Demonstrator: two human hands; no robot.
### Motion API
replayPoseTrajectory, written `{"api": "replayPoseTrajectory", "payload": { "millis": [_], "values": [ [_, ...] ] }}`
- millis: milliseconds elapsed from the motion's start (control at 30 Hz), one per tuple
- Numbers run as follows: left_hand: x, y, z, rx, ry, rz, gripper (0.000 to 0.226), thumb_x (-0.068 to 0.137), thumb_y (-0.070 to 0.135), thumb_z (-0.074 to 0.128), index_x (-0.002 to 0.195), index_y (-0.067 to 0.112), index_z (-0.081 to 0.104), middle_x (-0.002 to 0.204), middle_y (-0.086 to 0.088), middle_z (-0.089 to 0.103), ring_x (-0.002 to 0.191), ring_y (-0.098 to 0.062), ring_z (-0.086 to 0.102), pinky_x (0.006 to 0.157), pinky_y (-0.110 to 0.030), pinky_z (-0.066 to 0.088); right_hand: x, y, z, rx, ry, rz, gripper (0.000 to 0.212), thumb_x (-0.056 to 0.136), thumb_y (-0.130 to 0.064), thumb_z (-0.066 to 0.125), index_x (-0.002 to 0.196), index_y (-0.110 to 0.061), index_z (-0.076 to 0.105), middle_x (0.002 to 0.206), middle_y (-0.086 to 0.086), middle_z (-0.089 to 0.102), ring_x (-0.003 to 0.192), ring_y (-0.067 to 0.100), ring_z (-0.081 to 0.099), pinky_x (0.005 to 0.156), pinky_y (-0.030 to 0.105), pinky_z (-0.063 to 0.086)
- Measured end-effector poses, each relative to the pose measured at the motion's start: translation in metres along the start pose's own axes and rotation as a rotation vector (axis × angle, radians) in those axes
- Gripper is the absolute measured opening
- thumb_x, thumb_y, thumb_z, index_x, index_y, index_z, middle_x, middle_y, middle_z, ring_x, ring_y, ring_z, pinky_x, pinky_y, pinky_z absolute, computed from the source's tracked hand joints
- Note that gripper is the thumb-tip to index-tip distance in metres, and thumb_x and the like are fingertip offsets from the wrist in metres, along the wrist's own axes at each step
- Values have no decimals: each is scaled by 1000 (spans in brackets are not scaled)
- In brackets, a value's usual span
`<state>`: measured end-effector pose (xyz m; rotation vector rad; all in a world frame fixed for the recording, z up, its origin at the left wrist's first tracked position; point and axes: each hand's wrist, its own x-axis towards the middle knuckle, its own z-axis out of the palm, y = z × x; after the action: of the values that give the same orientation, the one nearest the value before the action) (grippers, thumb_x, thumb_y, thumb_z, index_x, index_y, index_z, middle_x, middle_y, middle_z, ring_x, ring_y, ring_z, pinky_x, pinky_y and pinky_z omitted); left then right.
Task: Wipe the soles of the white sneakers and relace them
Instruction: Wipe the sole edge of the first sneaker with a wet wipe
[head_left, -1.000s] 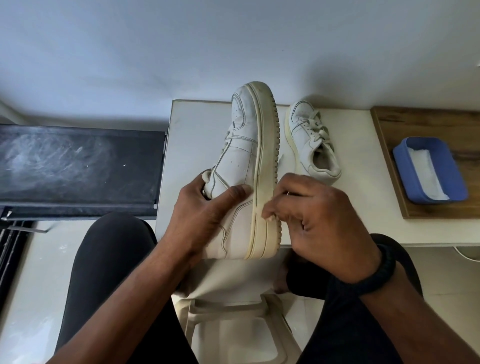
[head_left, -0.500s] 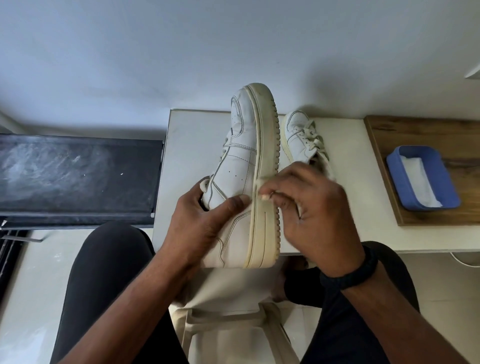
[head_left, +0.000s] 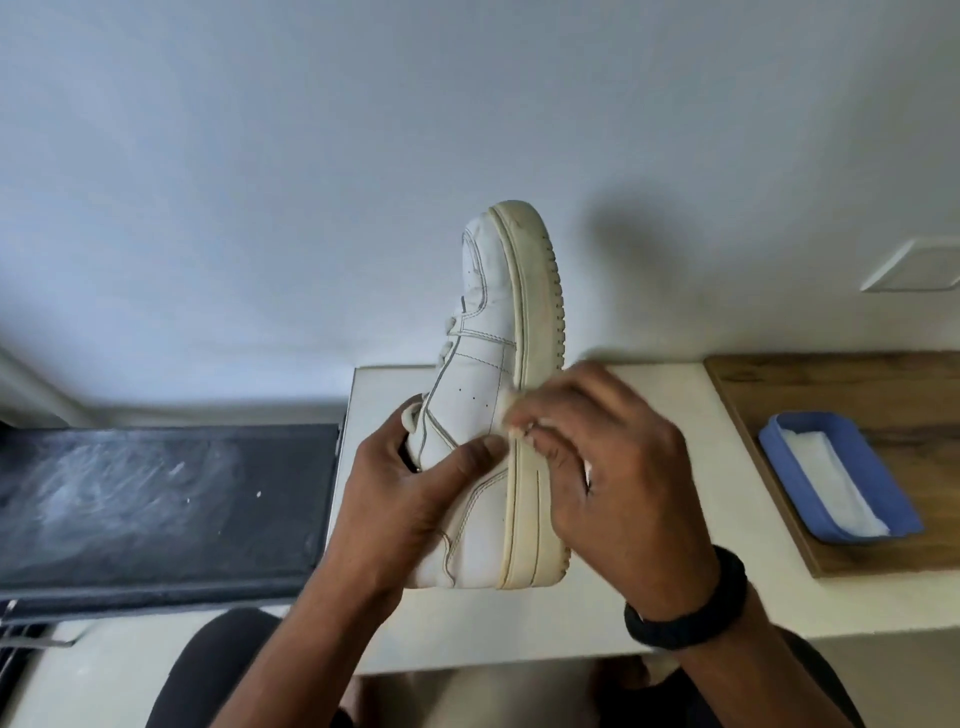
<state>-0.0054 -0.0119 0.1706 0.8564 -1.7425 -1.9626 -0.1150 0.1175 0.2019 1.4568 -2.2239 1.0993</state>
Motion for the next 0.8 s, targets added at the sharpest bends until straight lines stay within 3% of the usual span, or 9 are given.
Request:
{"api": "replayPoseTrajectory", "payload": {
  "millis": [100,200,300,367,567,700,800],
  "values": [
    [12,15,0,27,9,66,34,66,39,85,97,31,74,94,0,81,85,-18,78,71,-32,60,9,2,-10,17,-77,-37,20,87,1,64,89,-18,71,91,-8,60,82,8,61,70,27,52],
    [15,22,8,16,-11,70,30,67,35,83,95,29,74,92,-3,80,86,-24,78,77,-42,61,24,10,-19,-34,23,-6,24,84,4,69,93,-19,71,92,-9,62,82,7,63,68,28,54],
    [13,25,15,-34,-32,73,31,68,35,82,97,24,75,92,-5,81,86,-26,78,75,-38,59,38,11,-26,-88,112,10,30,80,5,74,102,-16,69,94,-6,65,84,7,63,68,26,56],
    [11,24,16,-46,-41,73,31,68,35,82,96,24,75,91,-5,81,85,-25,78,73,-35,58,38,7,-27,-108,120,-17,24,82,3,72,97,-16,70,93,-6,64,82,7,63,67,25,55],
    [3,18,5,-55,-24,66,32,67,33,84,96,25,78,92,-8,81,88,-27,78,76,-35,63,17,-7,-21,-120,-87,-111,25,83,-1,66,96,-23,68,91,-7,59,78,17,63,64,35,55],
    [-2,16,4,-73,-39,36,32,67,34,85,97,23,77,93,-11,81,92,-34,77,91,-54,60,34,-3,-28,-151,11,-68,22,85,0,67,93,-20,69,93,-8,61,79,11,63,65,29,55],
    [-4,17,7,-91,-42,40,36,66,38,86,98,24,77,95,-12,80,94,-35,77,95,-59,57,41,-9,-35,-154,102,-63,16,85,-1,68,91,-15,71,91,-6,63,79,6,63,68,19,53]
  ]
}}
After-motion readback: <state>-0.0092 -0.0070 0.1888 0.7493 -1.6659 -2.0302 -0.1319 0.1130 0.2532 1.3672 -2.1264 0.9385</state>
